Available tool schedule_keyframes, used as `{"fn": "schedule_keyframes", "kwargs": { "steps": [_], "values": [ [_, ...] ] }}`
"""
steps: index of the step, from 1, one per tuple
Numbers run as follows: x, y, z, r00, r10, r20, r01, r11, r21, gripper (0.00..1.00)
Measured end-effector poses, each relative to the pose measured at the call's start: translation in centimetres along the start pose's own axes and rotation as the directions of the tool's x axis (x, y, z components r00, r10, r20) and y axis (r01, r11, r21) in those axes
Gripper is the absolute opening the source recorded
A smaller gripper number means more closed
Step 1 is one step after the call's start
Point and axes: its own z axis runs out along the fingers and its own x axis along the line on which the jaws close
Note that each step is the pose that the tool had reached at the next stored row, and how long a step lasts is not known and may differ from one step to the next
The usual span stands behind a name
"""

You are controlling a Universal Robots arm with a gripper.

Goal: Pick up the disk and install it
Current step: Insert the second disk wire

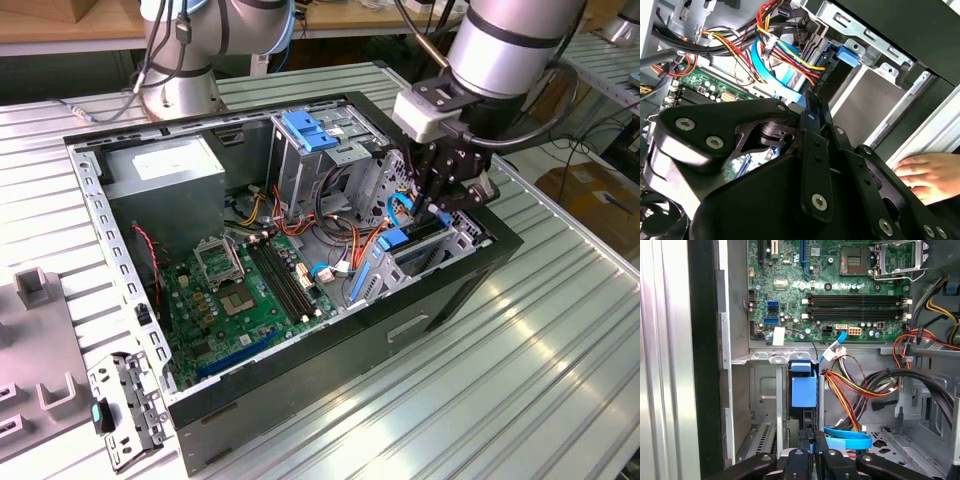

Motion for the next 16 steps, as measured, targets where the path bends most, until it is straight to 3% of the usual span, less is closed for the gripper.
{"fn": "schedule_keyframes", "kwargs": {
  "steps": [1,4,16],
  "values": [
    [0.09,0.03,0.03,0.9999,-0.010,0.0037,0.010,1.0000,0.0009,0.16],
    [0.40,0.04,0.11,0.9999,-0.011,0.0040,0.011,0.9999,0.0011,0.16],
    [0.12,0.02,0.26,1.0000,-0.002,0.0032,0.002,1.0000,0.0010,0.16]
  ]
}}
